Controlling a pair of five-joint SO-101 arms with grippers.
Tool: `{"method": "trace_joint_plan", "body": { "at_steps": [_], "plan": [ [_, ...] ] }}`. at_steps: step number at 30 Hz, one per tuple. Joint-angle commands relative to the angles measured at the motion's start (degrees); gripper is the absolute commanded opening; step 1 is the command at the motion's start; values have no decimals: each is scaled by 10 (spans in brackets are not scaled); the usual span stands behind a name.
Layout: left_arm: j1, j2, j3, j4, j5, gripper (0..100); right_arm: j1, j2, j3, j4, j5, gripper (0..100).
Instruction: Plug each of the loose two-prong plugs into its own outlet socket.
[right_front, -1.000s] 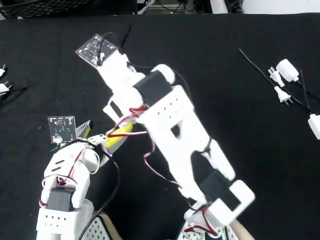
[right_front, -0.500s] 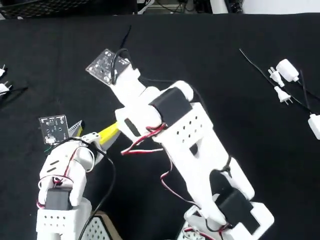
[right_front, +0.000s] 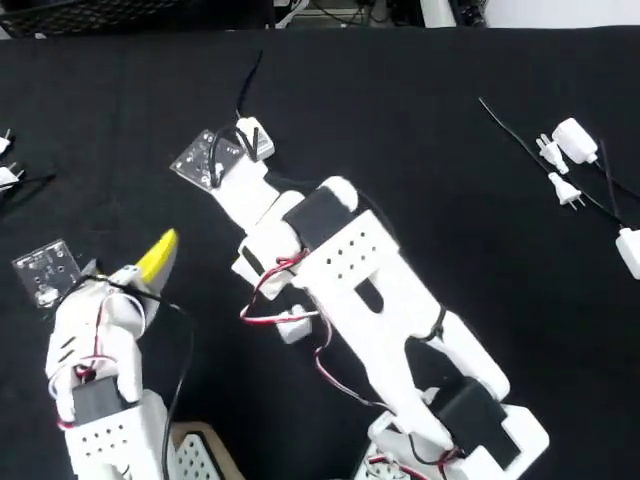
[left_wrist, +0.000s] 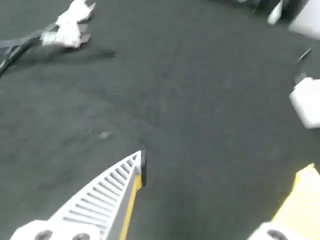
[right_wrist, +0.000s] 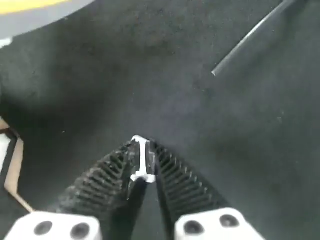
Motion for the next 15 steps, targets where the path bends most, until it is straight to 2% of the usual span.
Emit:
{"method": "trace_joint_plan", "body": {
  "at_steps": [1,7,15],
  "plan": [
    [-29,-5,7,-11,-30,443,-4,-16,20,-55,11,12],
    [-28,-5,9,-11,-30,443,-4,-15,23,-92,54,12],
    [-25,-5,10,-12,-30,443,13,-16,0,32,56,15]
  ]
}}
